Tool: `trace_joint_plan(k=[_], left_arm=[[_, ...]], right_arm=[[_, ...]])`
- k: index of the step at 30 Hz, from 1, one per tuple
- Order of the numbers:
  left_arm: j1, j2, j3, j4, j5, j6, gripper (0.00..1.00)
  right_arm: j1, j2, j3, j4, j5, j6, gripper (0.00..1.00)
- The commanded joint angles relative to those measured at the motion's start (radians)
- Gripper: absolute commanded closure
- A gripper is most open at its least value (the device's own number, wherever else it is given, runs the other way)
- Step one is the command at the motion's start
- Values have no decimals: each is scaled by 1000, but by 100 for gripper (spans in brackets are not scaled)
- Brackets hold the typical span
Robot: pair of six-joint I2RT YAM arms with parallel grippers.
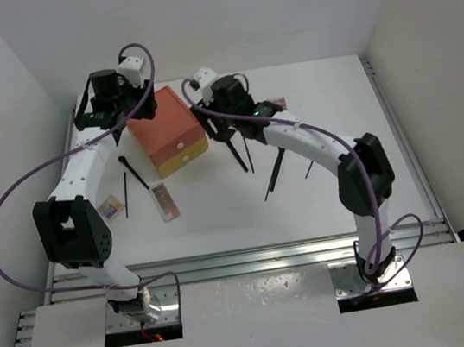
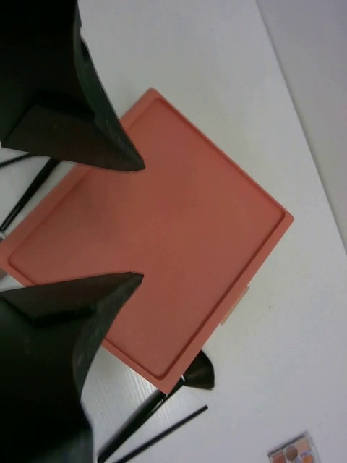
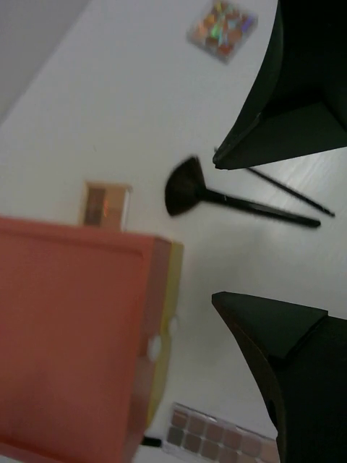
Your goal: Organize the makeup
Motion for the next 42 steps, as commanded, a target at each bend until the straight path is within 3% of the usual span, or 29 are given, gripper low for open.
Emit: trace_joint_plan(k=[1,4,12,20,36,42], left_arm=[[17,70,87,-10,71,-28,43],[26,121,98,-1,59,-49,53],[26,152,32,30,22,-50,60],[26,170,1,41,22,-70,62],[26,189,-17,41,44,-88,63],[26,189,-17,41,44,-88,64]], right_arm=[[111,68,-19,47,-24,122,31],[133,121,1,98,16,166,37],[170,245,41,204,33,255,40],[175,329,111,236,122,289,42],[181,386,180,261,138,373,43],[182,392,185,268,156,387,52]])
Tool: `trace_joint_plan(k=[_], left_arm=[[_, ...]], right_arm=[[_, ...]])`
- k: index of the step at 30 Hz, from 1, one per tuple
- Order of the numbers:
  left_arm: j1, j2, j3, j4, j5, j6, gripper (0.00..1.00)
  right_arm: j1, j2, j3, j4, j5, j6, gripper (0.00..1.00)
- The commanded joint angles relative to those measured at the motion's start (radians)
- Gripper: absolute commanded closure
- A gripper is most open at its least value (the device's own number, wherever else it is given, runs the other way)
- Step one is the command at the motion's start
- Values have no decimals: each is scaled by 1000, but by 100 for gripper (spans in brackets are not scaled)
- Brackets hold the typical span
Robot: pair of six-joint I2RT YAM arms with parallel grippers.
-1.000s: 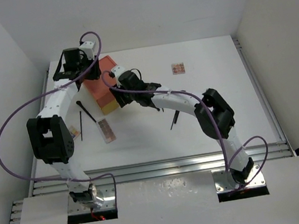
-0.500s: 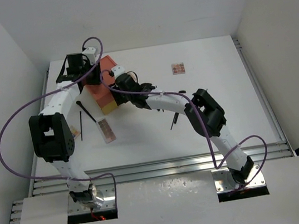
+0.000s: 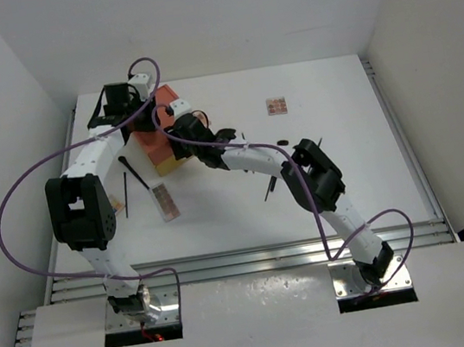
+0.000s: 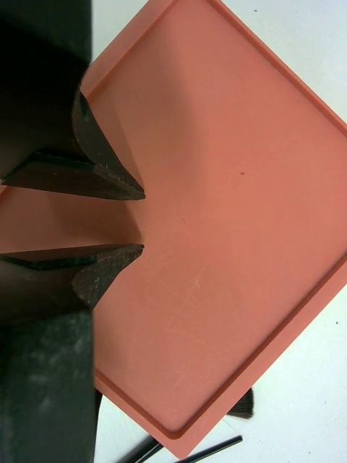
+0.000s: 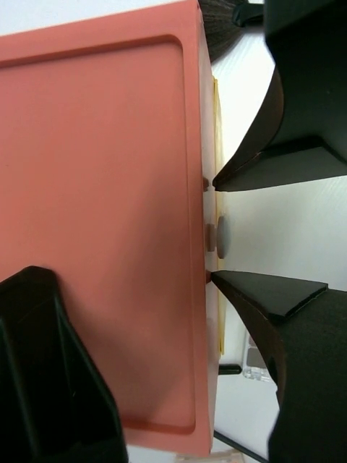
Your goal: Organize the makeup
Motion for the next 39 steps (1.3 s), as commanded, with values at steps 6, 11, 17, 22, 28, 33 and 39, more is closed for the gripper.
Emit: trace_joint_plan(k=[6,11,17,22,28,33,39], left_arm=[[9,3,-14,30,21,-19,64],[9,-6,-14,30,21,-19,64],[9,-6,-14,30,30,-19,64],[9,-6,-14,30,30,-37,64],[9,3,4,30,9,-37,64],[9,12,15,30,9,-37,64],[9,12,24,30,-11,-46,64]], right_arm=[[1,3,34,38,37,25,56],[3,2,28,62,38,5,69],[4,-27,-39,105,60,-18,97],[15,-122,-186,147,50,-47,100],[65,-302,-464,225,27,-86,100],[110,-412,-612,240,58,-79,100],[116,-440,-653,196,63,-59,77]])
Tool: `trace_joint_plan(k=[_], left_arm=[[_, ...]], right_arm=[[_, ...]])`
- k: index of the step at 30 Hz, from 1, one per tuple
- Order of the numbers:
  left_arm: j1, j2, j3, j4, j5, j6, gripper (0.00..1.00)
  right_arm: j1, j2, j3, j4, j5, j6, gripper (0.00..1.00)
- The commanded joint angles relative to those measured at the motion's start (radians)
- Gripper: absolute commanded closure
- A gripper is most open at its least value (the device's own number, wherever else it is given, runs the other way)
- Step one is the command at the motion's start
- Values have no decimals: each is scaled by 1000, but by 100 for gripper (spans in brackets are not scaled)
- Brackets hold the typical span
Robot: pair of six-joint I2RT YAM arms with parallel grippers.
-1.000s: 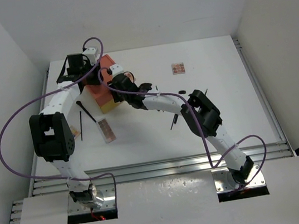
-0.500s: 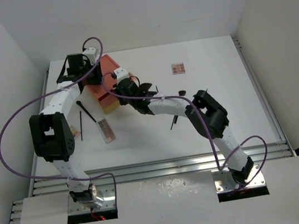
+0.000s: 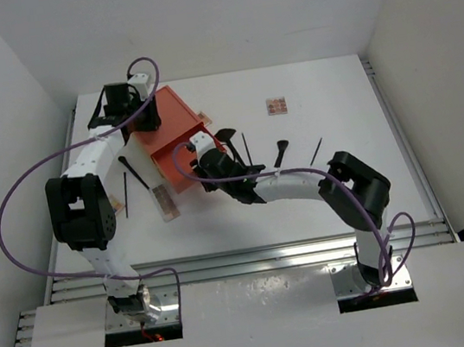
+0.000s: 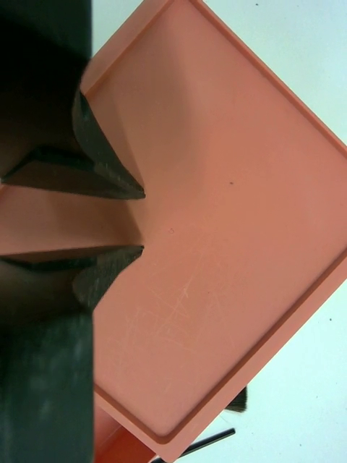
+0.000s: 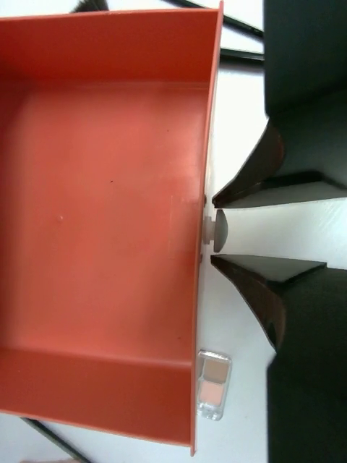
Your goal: Organize the makeup
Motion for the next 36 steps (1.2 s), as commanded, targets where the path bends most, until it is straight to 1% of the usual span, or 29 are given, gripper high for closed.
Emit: trace_joint_plan(k=[1,2,3,5,6,7,8,10,12,13,14,16,17,19,20,21,22,23,24,26,28,30,32,33,36], left_arm=[[9,12,42,14,-18,-19,61],[9,12,59,2,-18,-19,58],[9,1,71,-15,-29,-19,51],[9,-8,119,-46,-29,-31,44],[19,-34,137,-55,-29,-47,40],[19,-45,177,-76,-29,-57,38],[32,-57,197,-89,-18,-77,34],[59,-103,251,-128,4,-97,28],[97,-146,262,-156,16,-109,25],[111,-202,262,-170,16,-110,23],[125,-236,240,-193,16,-110,23],[160,-302,187,-227,16,-58,23],[171,-360,118,-269,16,-36,23],[203,-407,38,-317,-25,12,34],[217,-440,-53,-345,-36,12,41],[231,-453,-103,-345,-36,24,53],[252,-453,-152,-345,-47,39,57],[253,-453,-233,-345,-47,51,60],[253,-453,-267,-331,-47,79,61],[253,-413,-327,-307,-47,88,61],[253,-349,-337,-287,-47,88,59],[253,-309,-346,-256,-47,88,58],[243,-269,-376,-228,-47,99,58],[243,-257,-386,-198,-61,99,58],[234,-211,-395,-173,-111,108,58]], right_arm=[[8,-43,15,-20,-2,-5,66],[8,-51,21,-33,-4,-8,55],[9,-50,33,-54,-31,-25,39],[8,-80,39,-99,-56,-48,26],[6,-95,39,-112,-79,-62,14],[9,-106,39,-158,-88,-71,9],[9,-141,32,-174,-96,-80,0],[19,-171,16,-244,-102,-92,0],[29,-235,-19,-266,-103,-97,0],[31,-252,-57,-277,-109,-112,0],[34,-308,-71,-293,-117,-118,0],[40,-347,-118,-333,-119,-126,0],[39,-406,-135,-353,-111,-123,0],[42,-447,-196,-358,-73,-122,0],[40,-500,-236,-352,-61,-132,0],[40,-519,-275,-353,-33,-140,0],[39,-565,-307,-350,-21,-148,0],[42,-573,-338,-343,5,-158,0],[40,-583,-347,-341,27,-163,0],[32,-611,-369,-343,41,-184,0],[28,-619,-363,-366,47,-194,1],[9,-614,-329,-431,38,-187,1],[-15,-617,-304,-453,-1,-169,3],[-20,-622,-304,-462,-22,-165,3],[-49,-634,-312,-459,-48,-140,3]])
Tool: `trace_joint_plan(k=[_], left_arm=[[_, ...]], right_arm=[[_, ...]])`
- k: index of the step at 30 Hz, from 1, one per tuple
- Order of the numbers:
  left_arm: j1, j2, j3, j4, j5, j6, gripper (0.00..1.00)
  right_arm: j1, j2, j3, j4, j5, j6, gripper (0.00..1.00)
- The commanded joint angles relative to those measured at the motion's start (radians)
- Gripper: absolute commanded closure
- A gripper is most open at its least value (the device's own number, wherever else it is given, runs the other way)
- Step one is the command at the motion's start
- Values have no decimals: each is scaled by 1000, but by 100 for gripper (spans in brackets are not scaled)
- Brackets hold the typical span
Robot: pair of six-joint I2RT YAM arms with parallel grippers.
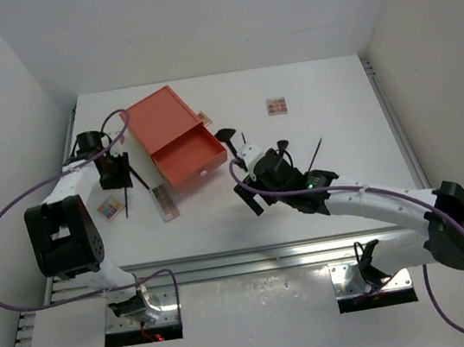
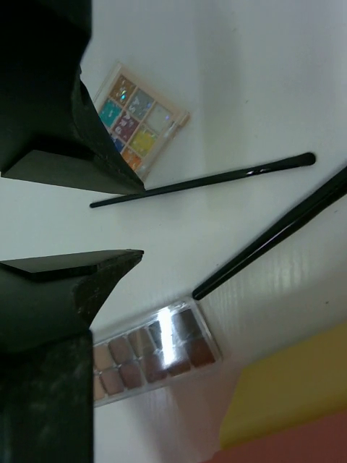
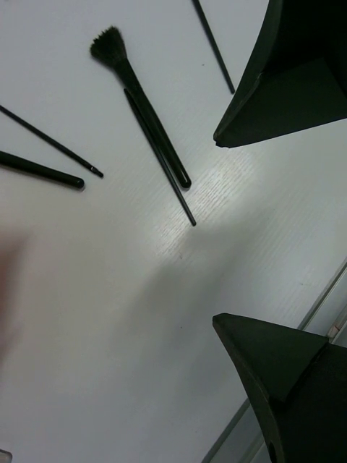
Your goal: Organize the makeup
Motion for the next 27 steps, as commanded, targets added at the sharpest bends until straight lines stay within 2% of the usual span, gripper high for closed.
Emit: trace_joint_plan(k=[1,8,15,20,23,27], left_arm=[[-7,12,-4,102,-57,20,58],[3,107,-33,176,-89,11,58],[-7,224,13,185,-98,2,62],[-7,236,14,185,-98,2,75],[-7,236,5,185,-57,2,90],[-7,210,-7,185,-26,-7,100]], right_arm=[[-30,-51,35,-16,-39,21,3],[-69,-71,23,-36,-47,40,3],[-79,-74,23,-51,-44,66,3],[-81,-89,15,-57,-5,100,3],[-81,-100,8,-55,25,118,3],[-84,-103,12,-63,61,143,3]])
